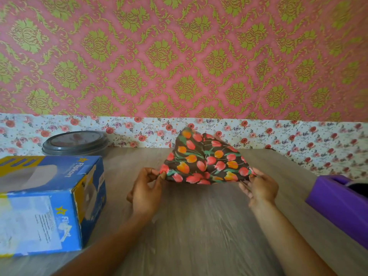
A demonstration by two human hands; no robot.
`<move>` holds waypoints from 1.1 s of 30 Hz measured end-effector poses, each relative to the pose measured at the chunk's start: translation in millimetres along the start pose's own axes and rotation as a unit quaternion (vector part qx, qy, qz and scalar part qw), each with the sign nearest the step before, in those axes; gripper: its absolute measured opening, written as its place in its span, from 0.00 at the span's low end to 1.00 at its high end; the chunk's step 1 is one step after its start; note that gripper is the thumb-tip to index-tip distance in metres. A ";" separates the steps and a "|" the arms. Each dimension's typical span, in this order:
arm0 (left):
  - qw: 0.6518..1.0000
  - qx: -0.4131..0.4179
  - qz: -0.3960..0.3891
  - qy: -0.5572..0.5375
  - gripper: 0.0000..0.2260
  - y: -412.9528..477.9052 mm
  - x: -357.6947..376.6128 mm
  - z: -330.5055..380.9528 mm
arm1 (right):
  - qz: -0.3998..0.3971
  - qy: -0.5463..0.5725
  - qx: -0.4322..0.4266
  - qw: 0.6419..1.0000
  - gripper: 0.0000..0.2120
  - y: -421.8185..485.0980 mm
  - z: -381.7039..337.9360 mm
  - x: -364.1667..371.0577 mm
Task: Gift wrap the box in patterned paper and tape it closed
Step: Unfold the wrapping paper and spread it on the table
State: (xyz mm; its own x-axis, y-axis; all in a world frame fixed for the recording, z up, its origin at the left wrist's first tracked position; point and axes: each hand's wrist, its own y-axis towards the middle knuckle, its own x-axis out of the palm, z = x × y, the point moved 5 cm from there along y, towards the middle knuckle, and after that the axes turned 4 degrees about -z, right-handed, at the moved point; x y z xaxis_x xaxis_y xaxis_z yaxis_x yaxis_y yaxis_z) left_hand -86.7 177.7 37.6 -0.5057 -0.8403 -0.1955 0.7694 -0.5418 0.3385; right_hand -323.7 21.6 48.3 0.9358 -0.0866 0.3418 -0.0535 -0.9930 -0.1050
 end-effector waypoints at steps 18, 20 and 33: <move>0.961 -0.008 -0.157 0.229 0.18 13.1 -0.1 -8.4 | -0.161 -0.441 -0.273 0.840 0.10 3.0 -6.0 13.2; 0.976 0.025 -0.180 0.118 0.26 8.1 2.0 -3.2 | -0.149 -0.434 -0.288 0.840 0.07 1.9 -7.1 13.1; 0.969 0.039 -0.228 -0.082 0.22 5.6 4.9 9.5 | -0.151 -0.492 -0.304 0.802 0.06 -6.1 -8.9 15.8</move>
State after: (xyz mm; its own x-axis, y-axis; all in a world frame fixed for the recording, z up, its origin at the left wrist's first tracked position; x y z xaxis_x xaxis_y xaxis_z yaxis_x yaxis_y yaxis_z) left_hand -88.7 170.8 47.4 -0.8461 -0.4960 -0.1950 0.4226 -0.8473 0.3216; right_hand -311.7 25.6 62.6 0.7444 -0.0263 -0.6672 0.3477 -0.8378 0.4210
